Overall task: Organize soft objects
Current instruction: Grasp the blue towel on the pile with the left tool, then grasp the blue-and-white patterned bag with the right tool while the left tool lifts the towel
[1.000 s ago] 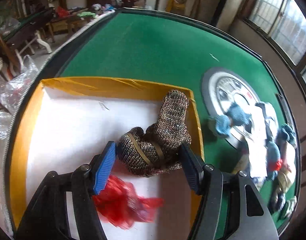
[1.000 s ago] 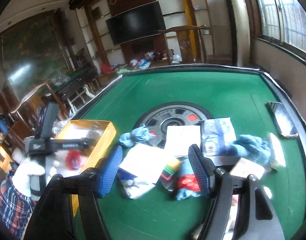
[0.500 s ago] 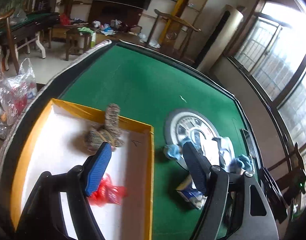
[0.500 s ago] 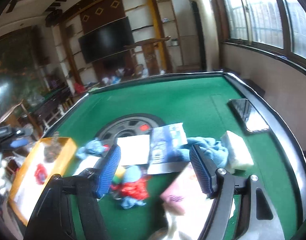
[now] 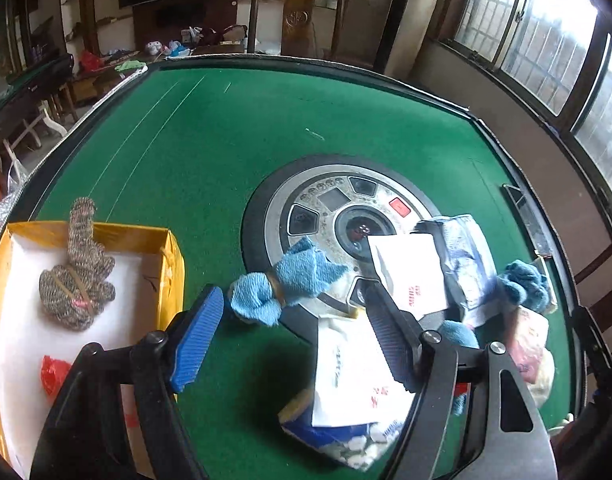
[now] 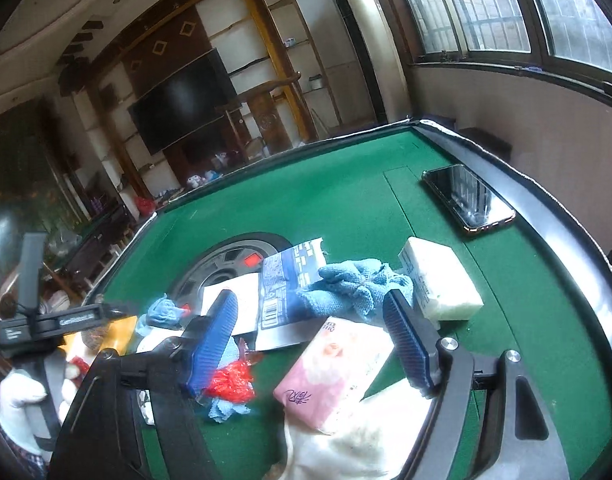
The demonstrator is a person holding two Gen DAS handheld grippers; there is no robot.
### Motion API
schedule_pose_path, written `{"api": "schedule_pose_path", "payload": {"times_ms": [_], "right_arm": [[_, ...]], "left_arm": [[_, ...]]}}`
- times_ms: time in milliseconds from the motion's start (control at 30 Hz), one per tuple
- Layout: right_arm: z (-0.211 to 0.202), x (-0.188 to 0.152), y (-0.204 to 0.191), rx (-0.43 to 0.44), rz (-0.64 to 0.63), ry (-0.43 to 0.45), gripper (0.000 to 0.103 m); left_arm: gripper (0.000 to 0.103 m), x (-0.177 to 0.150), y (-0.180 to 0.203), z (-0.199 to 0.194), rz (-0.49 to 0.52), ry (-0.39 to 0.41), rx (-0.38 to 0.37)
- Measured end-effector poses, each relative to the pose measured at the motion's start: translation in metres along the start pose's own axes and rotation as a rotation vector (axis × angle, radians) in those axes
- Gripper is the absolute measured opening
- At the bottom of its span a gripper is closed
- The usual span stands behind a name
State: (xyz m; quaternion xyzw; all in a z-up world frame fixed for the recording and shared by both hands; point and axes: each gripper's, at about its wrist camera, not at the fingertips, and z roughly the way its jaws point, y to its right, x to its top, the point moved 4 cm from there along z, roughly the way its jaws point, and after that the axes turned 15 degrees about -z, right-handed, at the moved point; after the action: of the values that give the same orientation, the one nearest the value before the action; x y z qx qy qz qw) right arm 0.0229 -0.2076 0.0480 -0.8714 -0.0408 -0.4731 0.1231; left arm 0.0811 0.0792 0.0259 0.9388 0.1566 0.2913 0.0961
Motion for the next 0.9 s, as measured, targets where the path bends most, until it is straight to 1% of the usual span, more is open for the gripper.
{"api": "schedule_pose_path", "payload": {"times_ms": [33,100,167,267,333,400,433,467,500,600,700,900], "right_arm": [[0.000,0.000,0.001,0.006,0.007,-0.003,0.070],[0.000,0.000,-0.001,0.013,0.007,-0.004,0.070],[-0.001,0.001,-0.004,0.010,-0.004,-0.001,0.070],[-0.002,0.001,-0.009,0.011,-0.022,0.000,0.070],[0.001,0.001,-0.011,0.007,-0.032,-0.008,0.070],[0.004,0.000,-0.013,0.006,-0.037,-0.018,0.070],[0.005,-0.001,-0.014,0.006,-0.039,-0.024,0.070],[0.007,-0.002,-0.015,0.009,-0.042,-0.029,0.070],[0.008,-0.003,-0.016,0.016,-0.045,-0.034,0.070],[0.015,-0.006,-0.021,0.028,-0.071,-0.056,0.070],[0.022,-0.011,-0.027,0.036,-0.092,-0.085,0.070],[0.022,-0.016,-0.042,0.073,-0.149,-0.089,0.070]], "left_arm": [[0.073,0.002,-0.001,0.009,0.000,-0.017,0.011],[0.073,0.002,-0.002,0.028,0.006,-0.080,0.020],[0.073,0.000,-0.002,0.042,0.006,-0.119,0.026],[0.073,-0.001,0.000,0.051,0.018,-0.117,0.069],[0.073,-0.002,-0.002,0.054,0.004,-0.118,0.068],[0.052,-0.001,-0.003,0.053,0.006,-0.113,0.061],[0.048,0.001,-0.005,0.050,0.002,-0.102,0.053],[0.039,0.003,-0.008,0.047,-0.012,-0.101,0.028],[0.036,0.005,-0.010,0.043,-0.027,-0.100,0.002],[0.035,0.008,-0.015,0.025,-0.040,-0.060,-0.038],[0.035,0.010,-0.013,0.001,-0.044,-0.026,-0.096],[0.035,0.004,-0.035,-0.066,-0.062,0.052,-0.215]]}}
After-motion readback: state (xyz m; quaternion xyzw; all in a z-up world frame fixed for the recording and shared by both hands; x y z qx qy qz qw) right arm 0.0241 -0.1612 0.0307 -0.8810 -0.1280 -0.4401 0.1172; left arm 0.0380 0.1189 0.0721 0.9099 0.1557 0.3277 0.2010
